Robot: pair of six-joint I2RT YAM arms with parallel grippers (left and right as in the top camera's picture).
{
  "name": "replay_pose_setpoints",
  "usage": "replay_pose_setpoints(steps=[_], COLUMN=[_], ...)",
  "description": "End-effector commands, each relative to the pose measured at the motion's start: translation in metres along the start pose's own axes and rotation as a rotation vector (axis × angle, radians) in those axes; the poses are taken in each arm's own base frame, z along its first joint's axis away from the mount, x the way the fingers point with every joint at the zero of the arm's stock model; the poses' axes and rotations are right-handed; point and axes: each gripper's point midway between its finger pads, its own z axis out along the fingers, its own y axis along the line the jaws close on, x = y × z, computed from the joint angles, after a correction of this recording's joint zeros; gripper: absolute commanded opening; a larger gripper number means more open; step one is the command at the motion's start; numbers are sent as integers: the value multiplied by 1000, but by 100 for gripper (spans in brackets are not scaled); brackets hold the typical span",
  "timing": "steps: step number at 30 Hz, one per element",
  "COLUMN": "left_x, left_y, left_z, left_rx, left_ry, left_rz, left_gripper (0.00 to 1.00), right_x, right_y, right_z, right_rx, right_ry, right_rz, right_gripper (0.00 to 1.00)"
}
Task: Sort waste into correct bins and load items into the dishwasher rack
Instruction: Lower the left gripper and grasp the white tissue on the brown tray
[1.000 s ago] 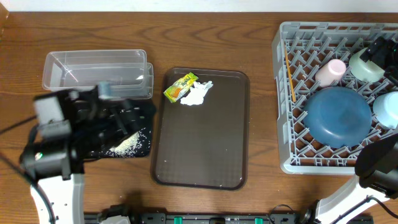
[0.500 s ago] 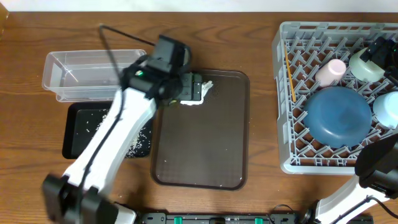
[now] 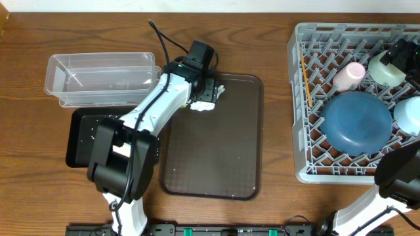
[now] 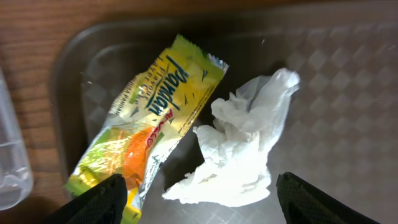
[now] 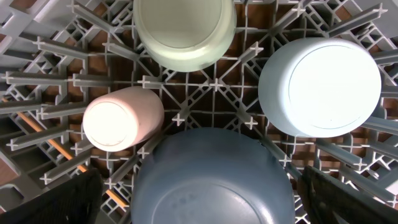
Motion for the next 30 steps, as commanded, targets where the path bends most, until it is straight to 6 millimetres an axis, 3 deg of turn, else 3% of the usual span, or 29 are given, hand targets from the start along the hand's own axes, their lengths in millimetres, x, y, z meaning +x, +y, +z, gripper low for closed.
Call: replay_pose_setpoints(steps=[1,15,25,30], left_x=[7,18,20,24], left_y=[-6,-29,-25,-28], left_z=[17,27,37,38], left_rx=[23,68,44,48], left_ry=[41,68,62,70], left_rz=[31,123,125,131], left_gripper=[80,80,79,69], right_x=[-2,-2,-2,-2], right_y=[-5,-5,-5,-5], right_z=[-2,-2,-2,-2], right_rx=[5,4,5,5], right_ry=[-7,-7,-7,-7], right_rz=[24,24,24,24], right_gripper=[99,99,99,99])
